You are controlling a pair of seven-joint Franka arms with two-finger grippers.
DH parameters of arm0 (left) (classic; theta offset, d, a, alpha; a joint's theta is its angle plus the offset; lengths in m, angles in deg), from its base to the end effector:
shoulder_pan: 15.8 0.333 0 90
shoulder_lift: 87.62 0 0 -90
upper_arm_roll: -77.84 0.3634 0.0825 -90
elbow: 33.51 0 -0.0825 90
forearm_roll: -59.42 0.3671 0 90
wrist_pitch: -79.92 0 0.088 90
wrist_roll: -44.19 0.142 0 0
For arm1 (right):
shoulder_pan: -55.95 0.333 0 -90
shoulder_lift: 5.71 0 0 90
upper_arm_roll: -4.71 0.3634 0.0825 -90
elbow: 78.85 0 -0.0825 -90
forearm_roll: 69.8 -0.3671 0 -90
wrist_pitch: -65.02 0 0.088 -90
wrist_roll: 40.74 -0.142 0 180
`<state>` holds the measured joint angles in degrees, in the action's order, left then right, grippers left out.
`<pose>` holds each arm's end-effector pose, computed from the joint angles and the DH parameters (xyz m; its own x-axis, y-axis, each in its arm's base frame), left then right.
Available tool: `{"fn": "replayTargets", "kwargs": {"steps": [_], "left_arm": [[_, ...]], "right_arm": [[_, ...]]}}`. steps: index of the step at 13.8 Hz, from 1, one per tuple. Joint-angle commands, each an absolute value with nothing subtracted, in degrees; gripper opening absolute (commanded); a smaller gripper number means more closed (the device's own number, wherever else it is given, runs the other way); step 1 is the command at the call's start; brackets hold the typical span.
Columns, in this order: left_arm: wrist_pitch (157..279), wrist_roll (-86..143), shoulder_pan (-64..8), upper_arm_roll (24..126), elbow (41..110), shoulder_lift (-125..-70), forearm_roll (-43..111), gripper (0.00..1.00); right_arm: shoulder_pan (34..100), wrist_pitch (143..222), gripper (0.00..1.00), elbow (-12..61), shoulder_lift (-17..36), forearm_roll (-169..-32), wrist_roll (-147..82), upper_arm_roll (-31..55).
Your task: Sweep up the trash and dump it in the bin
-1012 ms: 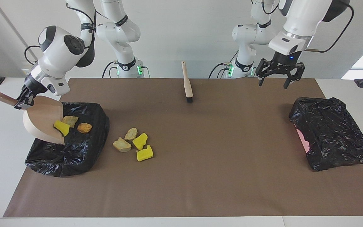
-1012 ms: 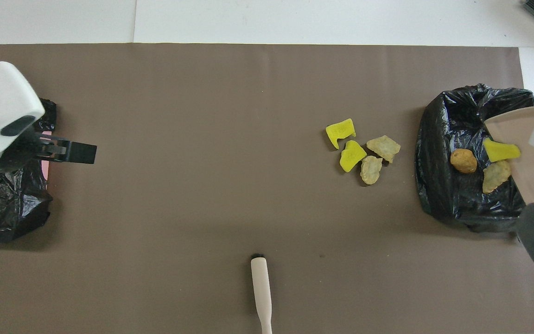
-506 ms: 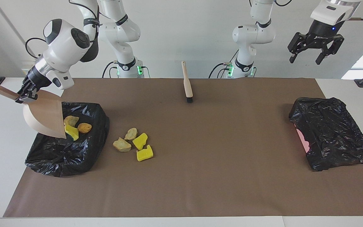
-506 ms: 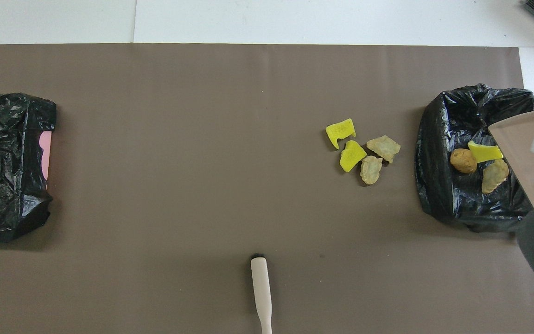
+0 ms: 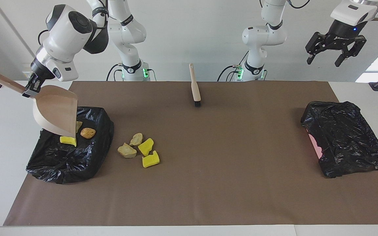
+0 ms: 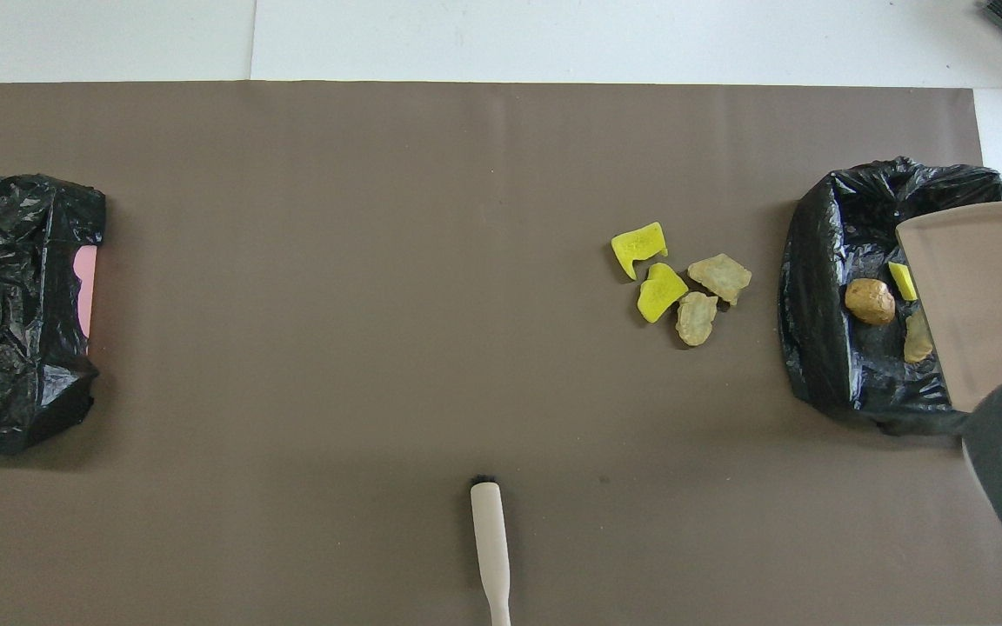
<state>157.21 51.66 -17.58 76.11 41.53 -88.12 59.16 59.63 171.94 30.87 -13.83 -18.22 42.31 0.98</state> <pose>0.5118 -0.0320 0.7280 0.9810 -0.1914 0.0309 -0.1915 -0.9815 0.0006 0.5158 -0.0891 0.6181 -0.0387 0.6514 -0.7577 0.9855 0.1502 0.0789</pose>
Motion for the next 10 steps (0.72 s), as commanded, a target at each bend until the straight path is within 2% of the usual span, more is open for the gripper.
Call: {"fn": "replayTargets", "kwargs": {"steps": [1,3,10], "left_arm": [[156.2,52.9,-16.7,76.6,44.7,-84.8,59.0,1.00],[161.2,52.8,-16.7,76.6,50.7,-81.7,59.0,1.00],[159.6,52.0,-16.7,76.6,51.0,-81.6,59.0,1.00]], "right_arm": [[60.2,164.4,0.00,28.2,-13.7,-21.2,33.7,5.5],[60.2,161.4,0.00,27.9,-13.8,-26.9,26.9,7.9],[60.7,161.1,0.00,27.9,-13.2,-45.7,2.1,8.7]]}}
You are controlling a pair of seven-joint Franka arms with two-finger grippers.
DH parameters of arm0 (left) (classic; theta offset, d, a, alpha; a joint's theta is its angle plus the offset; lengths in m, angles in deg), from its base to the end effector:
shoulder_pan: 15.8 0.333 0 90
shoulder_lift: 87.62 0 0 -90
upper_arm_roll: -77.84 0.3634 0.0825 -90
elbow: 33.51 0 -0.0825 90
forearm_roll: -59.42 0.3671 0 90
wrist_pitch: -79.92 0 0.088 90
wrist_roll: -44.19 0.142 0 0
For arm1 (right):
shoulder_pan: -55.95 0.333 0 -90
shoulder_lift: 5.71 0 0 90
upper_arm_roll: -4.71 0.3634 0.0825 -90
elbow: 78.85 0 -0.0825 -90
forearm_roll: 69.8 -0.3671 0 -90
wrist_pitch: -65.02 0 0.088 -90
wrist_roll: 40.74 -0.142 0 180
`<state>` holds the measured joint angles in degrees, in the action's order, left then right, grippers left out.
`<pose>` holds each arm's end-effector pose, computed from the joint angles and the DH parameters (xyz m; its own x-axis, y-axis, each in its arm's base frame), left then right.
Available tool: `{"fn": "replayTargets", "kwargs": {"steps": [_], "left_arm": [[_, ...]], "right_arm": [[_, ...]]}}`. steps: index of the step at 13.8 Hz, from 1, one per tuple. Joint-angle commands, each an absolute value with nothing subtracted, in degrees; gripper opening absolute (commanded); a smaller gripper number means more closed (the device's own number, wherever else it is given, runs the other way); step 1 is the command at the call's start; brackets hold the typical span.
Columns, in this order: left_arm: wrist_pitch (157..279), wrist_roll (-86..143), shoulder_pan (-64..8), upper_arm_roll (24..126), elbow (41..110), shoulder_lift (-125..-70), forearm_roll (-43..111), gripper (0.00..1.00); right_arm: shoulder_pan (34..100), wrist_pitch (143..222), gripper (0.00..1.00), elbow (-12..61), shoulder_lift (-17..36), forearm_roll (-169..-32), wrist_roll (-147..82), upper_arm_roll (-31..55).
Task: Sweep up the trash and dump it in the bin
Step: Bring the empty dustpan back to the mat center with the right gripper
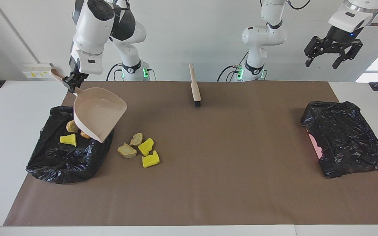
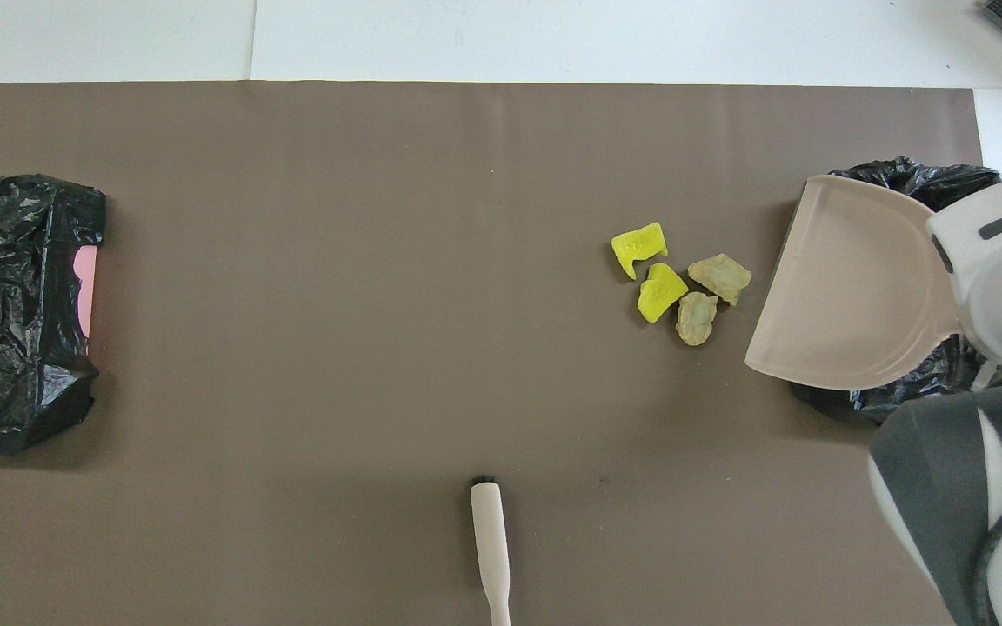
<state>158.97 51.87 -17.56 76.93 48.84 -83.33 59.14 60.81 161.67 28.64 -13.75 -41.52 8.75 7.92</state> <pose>0.4870 -0.0239 0.7178 0.9834 -0.1805 0.0176 -0.1806 -0.9836 0.0013 0.4937 0.0092 0.5951 0.4841 0.7774 -0.4016 0.8742 -0.4101 0.2600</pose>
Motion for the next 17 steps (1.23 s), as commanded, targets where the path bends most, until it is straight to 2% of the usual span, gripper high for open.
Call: {"fn": "replayTargets", "kwargs": {"steps": [1,5,8,12,17], "left_arm": [[159.4,51.9,-16.6,76.6,50.9,-81.7,59.0,1.00],[157.0,51.1,-16.6,76.7,50.6,-81.6,59.0,1.00],[157.2,51.0,-16.6,76.6,50.9,-81.6,59.0,1.00],[157.6,51.0,-16.7,76.6,50.8,-81.6,59.0,1.00],[157.7,51.0,-16.7,76.6,50.5,-81.7,59.0,1.00]], "right_arm": [[62.1,160.8,0.00,27.9,-12.4,-46.9,-3.6,9.2],[68.1,161.3,0.00,27.6,-8.5,-57.3,-25.3,9.4],[75.4,161.7,0.00,22.1,-1.2,-60.6,-43.3,9.4],[77.5,167.0,0.00,17.7,5.9,-69.9,-57.1,9.3],[84.5,173.1,0.00,4.5,21.6,-70.9,-68.4,9.4]]}}
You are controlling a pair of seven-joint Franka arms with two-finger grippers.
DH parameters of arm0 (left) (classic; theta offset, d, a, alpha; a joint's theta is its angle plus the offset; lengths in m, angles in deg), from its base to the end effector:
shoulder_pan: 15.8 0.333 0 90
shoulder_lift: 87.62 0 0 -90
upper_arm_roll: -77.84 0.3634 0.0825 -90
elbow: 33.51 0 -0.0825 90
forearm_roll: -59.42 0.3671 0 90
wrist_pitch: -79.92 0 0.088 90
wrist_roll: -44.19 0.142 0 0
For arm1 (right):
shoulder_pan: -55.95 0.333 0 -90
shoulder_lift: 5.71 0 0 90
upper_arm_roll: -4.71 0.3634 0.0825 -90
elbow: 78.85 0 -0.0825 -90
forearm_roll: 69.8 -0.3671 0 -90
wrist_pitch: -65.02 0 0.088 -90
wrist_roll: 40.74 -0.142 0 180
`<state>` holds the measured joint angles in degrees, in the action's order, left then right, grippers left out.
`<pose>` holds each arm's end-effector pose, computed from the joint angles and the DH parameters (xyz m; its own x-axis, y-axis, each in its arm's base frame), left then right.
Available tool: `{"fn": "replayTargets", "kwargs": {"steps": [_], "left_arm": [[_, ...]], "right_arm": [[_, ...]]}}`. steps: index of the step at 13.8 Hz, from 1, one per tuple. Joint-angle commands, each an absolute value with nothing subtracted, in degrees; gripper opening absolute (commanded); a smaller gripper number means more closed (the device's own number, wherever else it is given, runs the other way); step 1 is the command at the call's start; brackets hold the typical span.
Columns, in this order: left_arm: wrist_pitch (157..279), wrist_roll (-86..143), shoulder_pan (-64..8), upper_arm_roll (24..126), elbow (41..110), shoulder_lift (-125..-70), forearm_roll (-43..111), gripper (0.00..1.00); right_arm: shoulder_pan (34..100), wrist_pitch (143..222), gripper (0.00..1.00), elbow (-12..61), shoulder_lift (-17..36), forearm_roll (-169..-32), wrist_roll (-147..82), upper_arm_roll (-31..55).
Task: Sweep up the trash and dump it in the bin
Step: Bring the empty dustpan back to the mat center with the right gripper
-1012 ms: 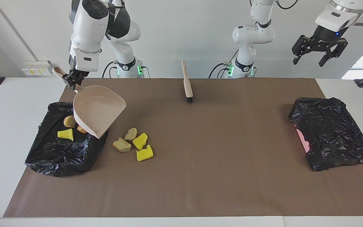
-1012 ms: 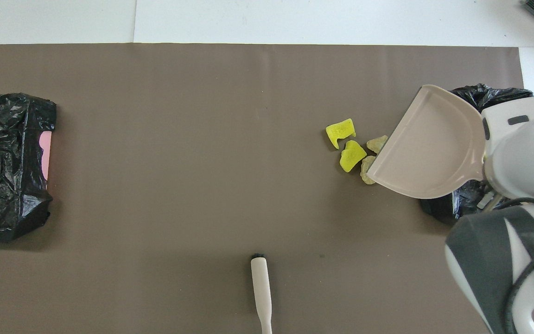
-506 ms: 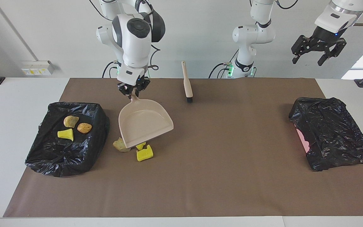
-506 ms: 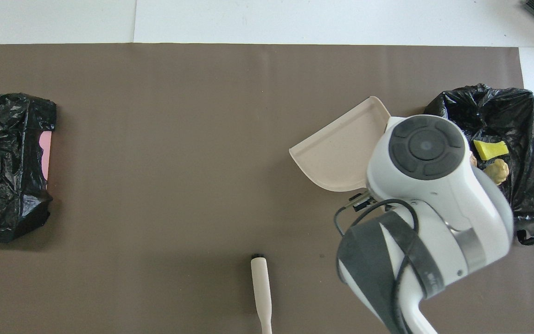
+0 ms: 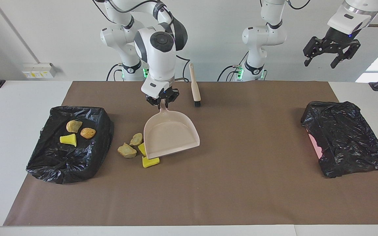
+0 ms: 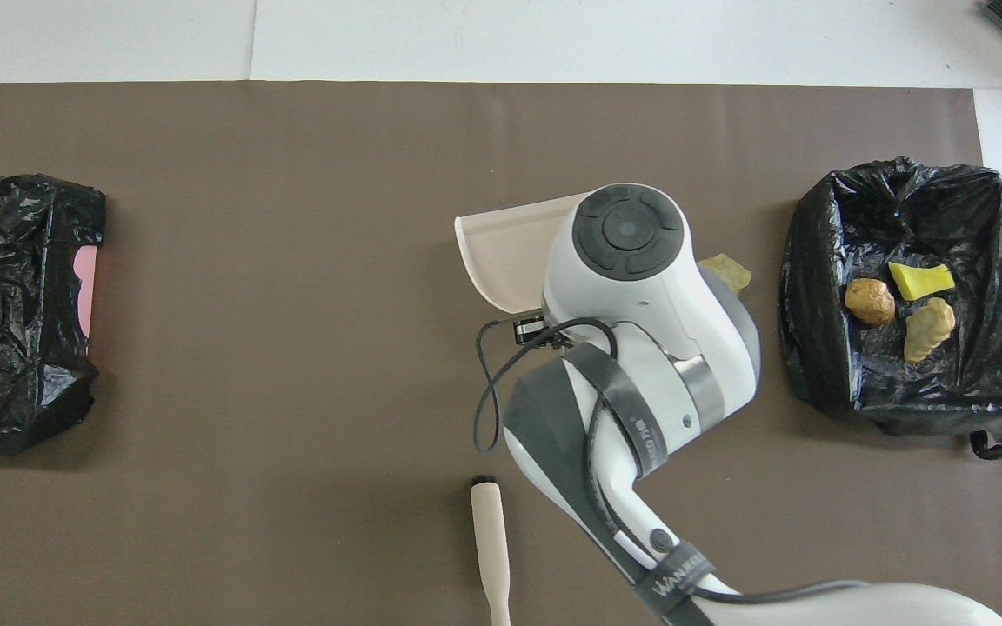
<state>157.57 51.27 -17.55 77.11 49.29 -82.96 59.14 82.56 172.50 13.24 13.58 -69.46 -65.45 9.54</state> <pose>0.4813 -0.0220 0.7153 0.9859 -0.1671 -0.0080 -0.1670 -0.9859 0.0048 0.5563 0.3321 0.4447 0.9909 0.1148 -0.0700 0.1157 -0.9933 0.0077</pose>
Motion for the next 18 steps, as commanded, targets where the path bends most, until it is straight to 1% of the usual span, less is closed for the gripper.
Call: {"fn": "replayTargets", "kwargs": {"steps": [1,2,3,6,8,11,13,14,15,16,18], "left_arm": [[157.9,51.0,-16.7,76.6,50.5,-81.7,59.1,1.00],[157.9,51.0,-16.8,76.6,50.4,-81.7,59.1,1.00],[157.9,51.1,-16.8,76.6,50.4,-81.7,59.1,1.00],[157.9,51.1,-16.8,76.6,50.4,-81.7,59.1,1.00],[157.7,51.1,-16.9,76.6,50.4,-81.7,59.1,1.00],[157.3,51.1,-16.7,76.6,50.4,-81.6,59.1,1.00],[156.8,51.1,-16.9,76.6,50.4,-81.6,59.1,1.00],[155.6,51.0,-17.3,76.4,50.4,-81.6,59.1,1.00],[154.8,51.0,-17.3,76.3,50.5,-81.6,59.1,1.00],[155.0,50.9,-17.3,76.3,50.4,-81.5,59.1,1.00],[155.9,50.8,-17.5,76.0,50.4,-81.6,59.1,1.00]], "right_arm": [[85.3,175.5,0.00,3.3,23.7,-71.1,-69.6,9.4],[85.3,179.7,0.00,3.5,24.6,-71.4,-70.8,9.5],[85.4,182.0,0.00,3.7,25.0,-72.6,-70.9,9.5],[85.6,185.2,0.00,5.1,25.4,-77.0,-71.0,9.5],[85.5,186.1,0.13,7.4,25.4,-79.0,-70.9,9.5],[85.4,186.5,0.20,8.9,24.9,-78.9,-69.9,9.5],[85.3,186.6,0.22,9.7,24.6,-78.9,-68.1,9.5],[85.3,187.0,0.32,10.1,24.4,-78.9,-67.7,9.5],[85.3,187.2,0.86,10.1,24.4,-78.3,-67.5,9.5],[85.5,187.1,1.00,9.9,24.3,-77.7,-67.5,9.5],[85.6,187.1,1.00,9.7,24.3,-76.8,-67.7,9.5]]}}
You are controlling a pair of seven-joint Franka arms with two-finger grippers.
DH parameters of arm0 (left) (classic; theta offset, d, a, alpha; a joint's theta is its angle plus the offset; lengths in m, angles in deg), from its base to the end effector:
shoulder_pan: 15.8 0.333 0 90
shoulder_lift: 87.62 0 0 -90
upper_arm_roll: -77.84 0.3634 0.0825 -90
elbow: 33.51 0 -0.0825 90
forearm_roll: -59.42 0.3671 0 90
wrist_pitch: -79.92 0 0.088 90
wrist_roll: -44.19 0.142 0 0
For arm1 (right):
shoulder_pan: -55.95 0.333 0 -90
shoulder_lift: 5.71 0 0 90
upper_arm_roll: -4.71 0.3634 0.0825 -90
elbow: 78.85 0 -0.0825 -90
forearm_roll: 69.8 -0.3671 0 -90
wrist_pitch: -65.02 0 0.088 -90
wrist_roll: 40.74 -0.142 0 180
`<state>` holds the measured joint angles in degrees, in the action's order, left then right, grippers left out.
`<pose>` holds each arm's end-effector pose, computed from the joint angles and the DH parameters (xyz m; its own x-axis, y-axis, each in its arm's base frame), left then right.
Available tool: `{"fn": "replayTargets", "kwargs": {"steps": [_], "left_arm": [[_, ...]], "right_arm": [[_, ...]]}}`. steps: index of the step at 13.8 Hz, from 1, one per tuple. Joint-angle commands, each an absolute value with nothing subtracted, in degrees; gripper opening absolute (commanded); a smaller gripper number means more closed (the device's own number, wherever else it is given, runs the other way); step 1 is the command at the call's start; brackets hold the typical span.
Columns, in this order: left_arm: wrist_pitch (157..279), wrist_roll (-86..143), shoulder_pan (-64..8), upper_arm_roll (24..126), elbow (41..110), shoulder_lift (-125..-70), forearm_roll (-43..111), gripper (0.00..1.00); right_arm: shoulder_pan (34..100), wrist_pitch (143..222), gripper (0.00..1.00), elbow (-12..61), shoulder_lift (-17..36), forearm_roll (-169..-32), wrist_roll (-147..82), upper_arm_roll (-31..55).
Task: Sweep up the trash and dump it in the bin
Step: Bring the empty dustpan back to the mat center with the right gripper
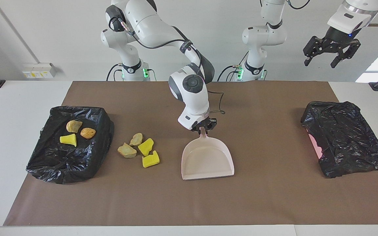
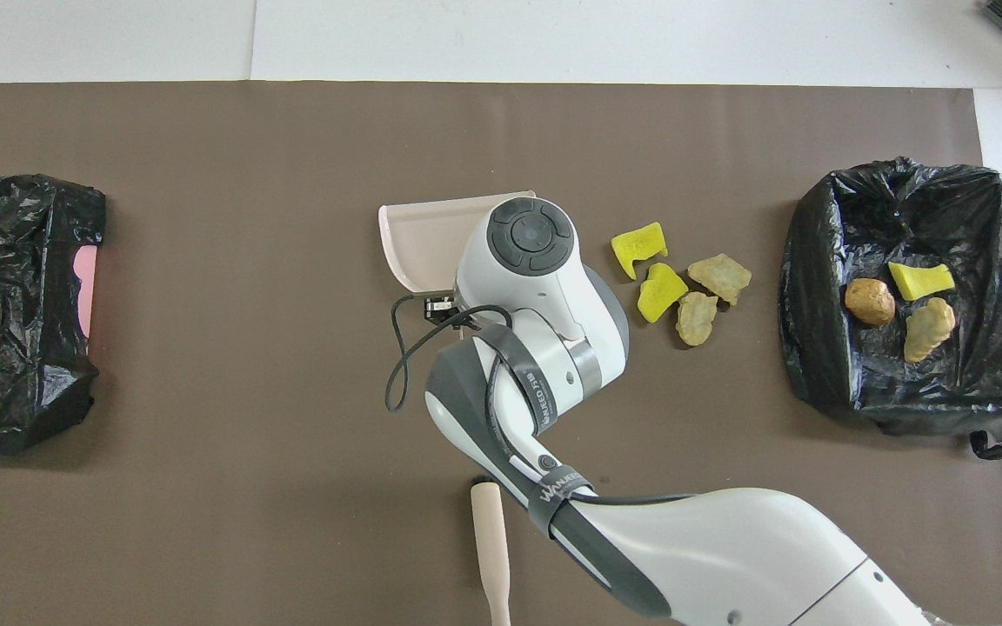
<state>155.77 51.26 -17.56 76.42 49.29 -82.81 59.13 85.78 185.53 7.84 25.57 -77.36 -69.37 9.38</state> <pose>0.4755 -0.0280 0.7139 0.9832 -0.1790 -0.0367 -0.1788 -0.9839 0.0075 0.5904 0.4062 0.3655 0.9987 0.0284 -0.0415 0.0215 -0.9873 -0.1575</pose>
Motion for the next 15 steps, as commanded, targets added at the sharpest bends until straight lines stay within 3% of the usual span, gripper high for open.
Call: {"fn": "replayTargets", "kwargs": {"steps": [1,8,12,15], "left_arm": [[156.1,50.9,-17.5,76.0,50.6,-81.6,59.1,1.00],[161.5,51.0,-19.2,75.9,54.8,-81.4,59.0,1.00],[170.8,51.0,-24.3,75.9,61.7,-81.6,59.0,1.00],[176.9,47.7,-29.1,75.9,63.6,-83.7,59.0,1.00]], "right_arm": [[85.4,186.5,1.00,9.6,23.5,-76.8,-67.6,9.5],[80.3,169.5,1.00,11.4,12.6,-78.0,-67.6,9.6],[82.9,168.4,1.00,19.9,5.7,-79.6,-72.7,9.7],[87.3,174.1,1.00,32.9,-1.8,-83.6,-74.7,9.7]]}}
